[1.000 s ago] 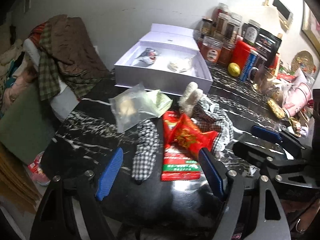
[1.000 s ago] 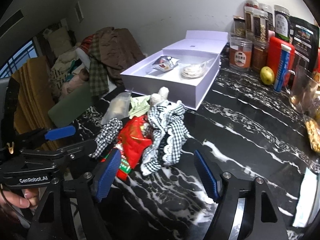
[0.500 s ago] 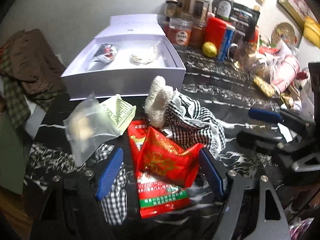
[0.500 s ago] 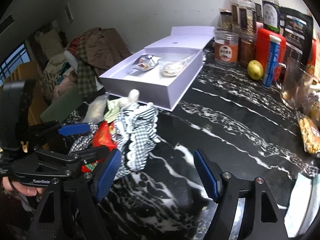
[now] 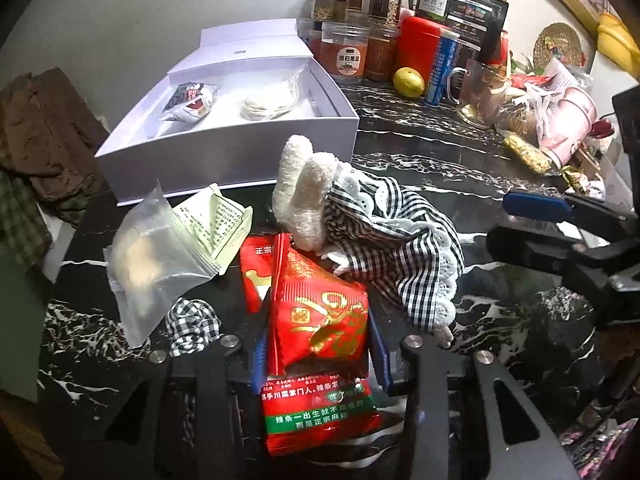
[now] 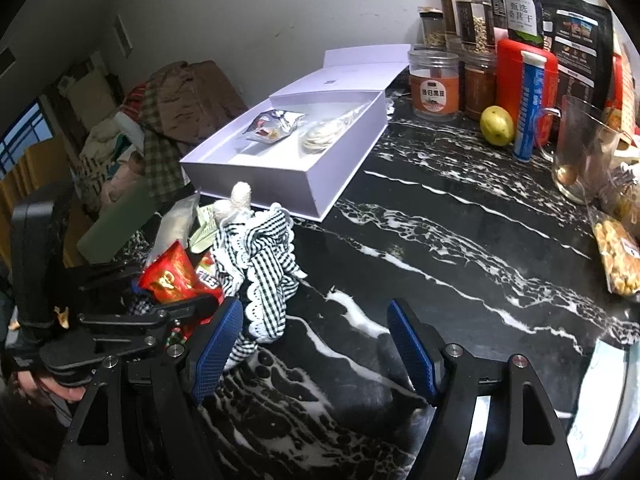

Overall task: Organize soft objects
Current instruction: 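Grasp the red snack packet with the left tool, then lift the red packet with the left tool while the right tool grasps a gingham scrunchie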

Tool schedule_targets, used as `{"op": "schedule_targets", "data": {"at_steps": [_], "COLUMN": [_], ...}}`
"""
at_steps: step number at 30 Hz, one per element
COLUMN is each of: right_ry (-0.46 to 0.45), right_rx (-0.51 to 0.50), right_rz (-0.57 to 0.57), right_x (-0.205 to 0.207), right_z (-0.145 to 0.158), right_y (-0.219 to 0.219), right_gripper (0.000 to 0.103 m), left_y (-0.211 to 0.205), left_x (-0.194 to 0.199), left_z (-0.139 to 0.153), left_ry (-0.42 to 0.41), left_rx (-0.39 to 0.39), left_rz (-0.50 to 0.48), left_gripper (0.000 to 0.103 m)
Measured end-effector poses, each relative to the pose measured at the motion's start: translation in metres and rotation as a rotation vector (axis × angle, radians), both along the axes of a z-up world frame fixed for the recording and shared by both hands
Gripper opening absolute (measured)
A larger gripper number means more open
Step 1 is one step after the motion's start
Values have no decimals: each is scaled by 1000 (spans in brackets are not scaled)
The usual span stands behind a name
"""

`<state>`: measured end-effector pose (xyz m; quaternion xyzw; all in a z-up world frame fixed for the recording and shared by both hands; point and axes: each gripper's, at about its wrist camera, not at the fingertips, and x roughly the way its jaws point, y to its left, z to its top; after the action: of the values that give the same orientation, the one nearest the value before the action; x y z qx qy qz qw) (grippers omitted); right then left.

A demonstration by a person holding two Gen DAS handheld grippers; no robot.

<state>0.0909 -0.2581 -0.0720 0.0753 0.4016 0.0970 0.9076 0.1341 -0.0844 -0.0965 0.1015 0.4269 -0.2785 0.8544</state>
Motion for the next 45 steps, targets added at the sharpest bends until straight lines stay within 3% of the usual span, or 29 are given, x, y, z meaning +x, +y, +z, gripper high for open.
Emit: {"op": "schedule_targets", "data": {"at_steps": [12, 26, 32, 41, 45], "right_ry": [-35, -3, 48, 139, 132], "right_rx": [19, -10, -34, -97, -130], "right_rz": [41, 246, 325, 304, 290], "right_x": [-15, 8, 21, 38, 38], "right_z": [17, 12, -1, -31, -39], "right_y": [22, 116, 159, 189, 196], "right_gripper": [76, 72, 64, 59, 44], "left_y": [57, 146, 172, 196, 199], "left_x": [-25, -44, -45, -49, -49], "left_z": [43, 30, 20, 10, 11], "left_ry": [-62, -55, -41, -14, -18], "left_rx": [-88, -96, -92, -106, -105], "left_rz": [163, 383, 436, 491, 500], "left_gripper": [39, 39, 39, 39, 39]}}
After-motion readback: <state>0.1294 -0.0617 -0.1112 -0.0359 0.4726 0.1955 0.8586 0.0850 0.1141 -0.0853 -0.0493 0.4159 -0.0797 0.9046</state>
